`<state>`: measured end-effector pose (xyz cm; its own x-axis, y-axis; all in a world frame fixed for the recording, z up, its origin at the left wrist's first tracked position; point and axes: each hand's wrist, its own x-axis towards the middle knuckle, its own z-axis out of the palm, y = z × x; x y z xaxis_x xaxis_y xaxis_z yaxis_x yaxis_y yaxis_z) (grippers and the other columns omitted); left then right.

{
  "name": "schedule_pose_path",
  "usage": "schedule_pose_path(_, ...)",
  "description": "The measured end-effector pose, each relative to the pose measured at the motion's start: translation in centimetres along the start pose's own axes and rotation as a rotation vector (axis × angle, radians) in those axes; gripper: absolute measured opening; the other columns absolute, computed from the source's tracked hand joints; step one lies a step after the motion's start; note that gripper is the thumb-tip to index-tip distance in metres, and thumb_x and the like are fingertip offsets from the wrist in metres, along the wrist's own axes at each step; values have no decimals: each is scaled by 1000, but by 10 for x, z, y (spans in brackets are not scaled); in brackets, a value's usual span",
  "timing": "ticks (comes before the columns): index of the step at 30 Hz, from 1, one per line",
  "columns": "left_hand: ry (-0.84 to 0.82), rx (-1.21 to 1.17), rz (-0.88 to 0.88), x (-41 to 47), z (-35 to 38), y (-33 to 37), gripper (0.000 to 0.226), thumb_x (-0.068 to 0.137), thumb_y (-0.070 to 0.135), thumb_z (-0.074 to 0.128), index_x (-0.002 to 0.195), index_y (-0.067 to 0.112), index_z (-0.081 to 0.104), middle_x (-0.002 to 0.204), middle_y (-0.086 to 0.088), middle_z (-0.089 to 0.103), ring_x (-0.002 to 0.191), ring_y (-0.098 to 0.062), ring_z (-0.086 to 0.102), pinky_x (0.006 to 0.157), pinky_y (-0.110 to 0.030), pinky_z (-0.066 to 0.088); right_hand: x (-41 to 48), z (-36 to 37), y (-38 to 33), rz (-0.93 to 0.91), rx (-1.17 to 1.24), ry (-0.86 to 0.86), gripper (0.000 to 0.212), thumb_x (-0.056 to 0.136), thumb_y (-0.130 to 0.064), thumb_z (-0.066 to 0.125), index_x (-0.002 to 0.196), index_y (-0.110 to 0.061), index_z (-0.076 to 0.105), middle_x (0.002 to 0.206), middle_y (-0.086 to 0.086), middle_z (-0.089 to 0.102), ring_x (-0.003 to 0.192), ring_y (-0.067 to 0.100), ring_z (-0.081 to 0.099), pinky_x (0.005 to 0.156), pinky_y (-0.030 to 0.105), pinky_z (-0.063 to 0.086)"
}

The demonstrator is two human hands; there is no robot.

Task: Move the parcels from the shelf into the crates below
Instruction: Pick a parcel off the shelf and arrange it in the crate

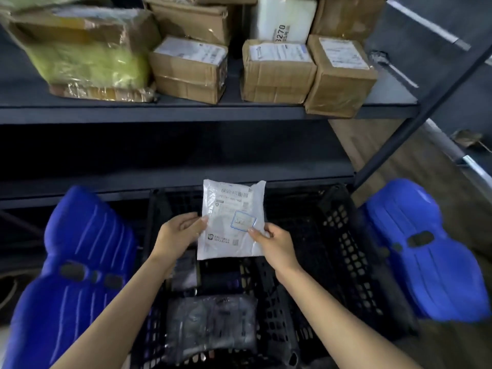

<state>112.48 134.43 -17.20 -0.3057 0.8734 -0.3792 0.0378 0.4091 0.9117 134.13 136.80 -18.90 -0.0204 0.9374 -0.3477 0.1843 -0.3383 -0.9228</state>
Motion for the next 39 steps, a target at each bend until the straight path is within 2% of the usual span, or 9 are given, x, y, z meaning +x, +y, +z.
schedule_pose_path(5,71,239,-14,3,-16,-52,31,85,29,71,112,16,67,100,5,70,87,-3,62,75,-16,43,-3,18,60,143,-36,19,31,86,-20,72,59,-24,55,55,-18,60,53,-3,54,51,11,38)
schedule_pose_path(8,71,363,-2,6,-23,-78,35,89,28,67,119,12,64,109,0,69,93,-6,60,75,-15,42,-1,27,93,204,-84,36,32,87,-23,68,65,-12,48,62,-4,48,58,9,42,51,22,28)
schedule_pose_path(13,18,483,18,16,-19,-109,30,92,24,62,120,13,64,112,1,69,106,-12,63,80,-17,45,9,41,141,282,-178,1,31,88,-33,67,78,-5,59,70,1,57,67,15,52,58,29,35)
schedule_pose_path(15,2,524,57,20,-14,-118,24,91,24,63,113,18,67,99,10,69,96,-9,65,71,-13,46,17,45,162,311,-175,-13,24,88,-31,68,96,-8,65,89,2,69,82,18,64,67,29,46)
schedule_pose_path(18,-47,568,64,27,-8,-132,25,90,25,64,114,20,66,102,7,70,96,-16,67,74,-26,51,31,50,192,386,-163,-17,39,89,-25,68,122,-7,59,116,8,66,105,24,63,82,26,46)
schedule_pose_path(22,-70,610,53,41,-1,-152,38,89,27,65,126,16,61,115,-2,69,104,-20,66,79,-24,49,48,58,224,404,-197,9,21,86,-22,72,102,-11,64,90,1,62,95,19,59,72,21,44)
schedule_pose_path(26,-102,629,44,53,5,-173,50,88,27,66,134,10,54,122,-11,66,110,-23,63,88,-26,49,59,65,252,402,-268,14,53,86,-27,72,131,-4,56,121,12,63,114,27,59,82,23,41)
schedule_pose_path(29,-136,704,91,58,8,-189,57,89,32,65,138,9,49,132,-11,58,121,-22,56,94,-23,44,68,72,270,441,-256,24,57,87,-24,71,136,-2,51,134,13,57,122,27,55,84,22,40)
schedule_pose_path(39,-158,917,76,72,24,-216,70,92,43,56,149,12,30,156,-6,29,142,-20,28,111,-31,27,93,81,307,421,-395,-37,45,93,-29,63,129,-3,58,130,15,61,116,27,58,78,21,39)
